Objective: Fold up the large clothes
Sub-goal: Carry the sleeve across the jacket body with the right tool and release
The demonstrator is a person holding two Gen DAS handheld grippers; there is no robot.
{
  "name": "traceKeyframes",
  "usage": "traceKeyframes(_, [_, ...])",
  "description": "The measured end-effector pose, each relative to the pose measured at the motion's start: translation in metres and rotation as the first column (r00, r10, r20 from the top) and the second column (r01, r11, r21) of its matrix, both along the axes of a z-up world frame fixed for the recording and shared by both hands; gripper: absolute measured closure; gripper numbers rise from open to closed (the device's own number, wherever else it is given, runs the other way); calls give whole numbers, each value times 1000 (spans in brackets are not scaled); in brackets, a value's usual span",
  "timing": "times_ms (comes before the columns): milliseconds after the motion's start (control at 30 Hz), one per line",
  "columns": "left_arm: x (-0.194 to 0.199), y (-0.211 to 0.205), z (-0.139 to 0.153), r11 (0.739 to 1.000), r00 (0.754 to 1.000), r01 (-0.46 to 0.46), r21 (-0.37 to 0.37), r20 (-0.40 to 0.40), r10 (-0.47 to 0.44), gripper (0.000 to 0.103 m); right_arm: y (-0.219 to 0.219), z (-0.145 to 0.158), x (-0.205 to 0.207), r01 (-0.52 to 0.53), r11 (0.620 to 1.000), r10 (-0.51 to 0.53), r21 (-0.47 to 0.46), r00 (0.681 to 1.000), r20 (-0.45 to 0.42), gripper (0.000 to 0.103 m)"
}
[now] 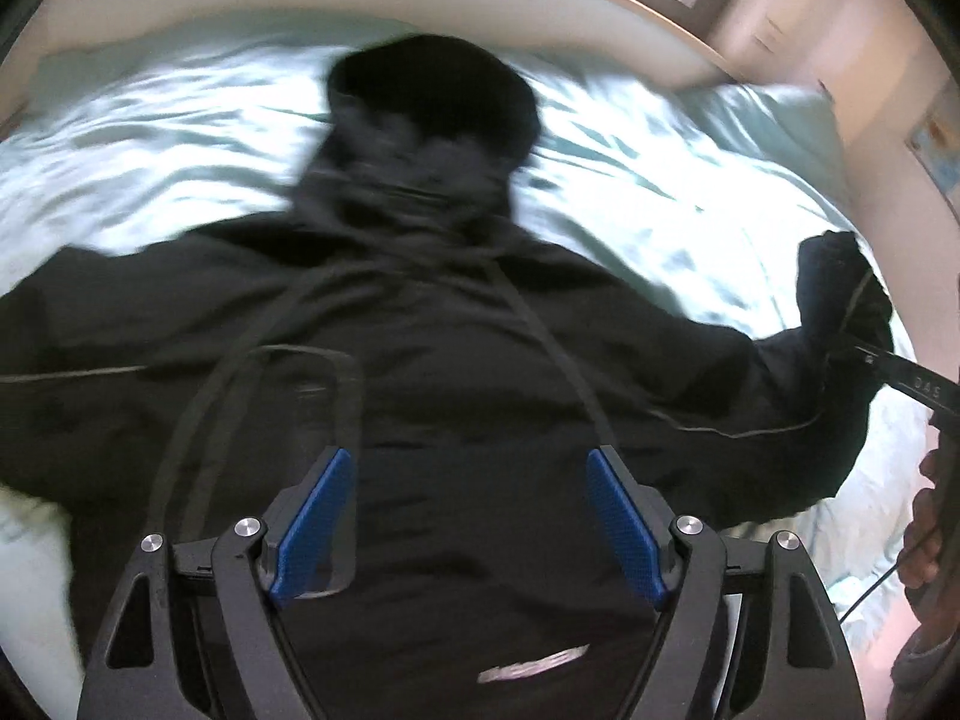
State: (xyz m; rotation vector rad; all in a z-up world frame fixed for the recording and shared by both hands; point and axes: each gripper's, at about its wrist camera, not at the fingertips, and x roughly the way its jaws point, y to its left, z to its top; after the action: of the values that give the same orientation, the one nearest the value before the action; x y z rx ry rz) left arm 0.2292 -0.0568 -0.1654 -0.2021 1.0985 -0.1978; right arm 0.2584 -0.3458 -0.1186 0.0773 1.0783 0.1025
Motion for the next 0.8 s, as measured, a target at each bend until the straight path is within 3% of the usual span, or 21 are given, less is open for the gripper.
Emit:
traceKeyframes(233, [-27,88,-5,993,993,-115,39,-2,115,21,160,-26,21,-235,971,234,-50,972,-26,85])
traceKeyframes(333, [-31,110,-12,989,990,-138,42,-17,139,21,215,-70,26,-318,946,311,-64,945,-98,82])
traceKeyframes(467, [-31,125,-28,987,987,-155,49,-45,157,21,246,-133,30,-357,931,336,-73,920,-203,82])
traceKeyframes(567, [-26,127,-42,987,985,-159,37,-69,161,21,253,-169,36,-365,928,336,-74,907,-254,61])
traceKeyframes(633, [-20,126,-50,987,984,-158,12,-85,158,21,251,-179,39,-393,920,381,14,883,-275,31])
traceKeyframes(733, [-11,118,-55,989,986,-139,-51,-98,133,21,247,-167,36,-440,882,471,171,840,-271,24])
traceKeyframes(800, [-1,107,-59,987,994,-83,-136,-79,73,21,231,-144,29,-452,868,492,204,840,-229,24])
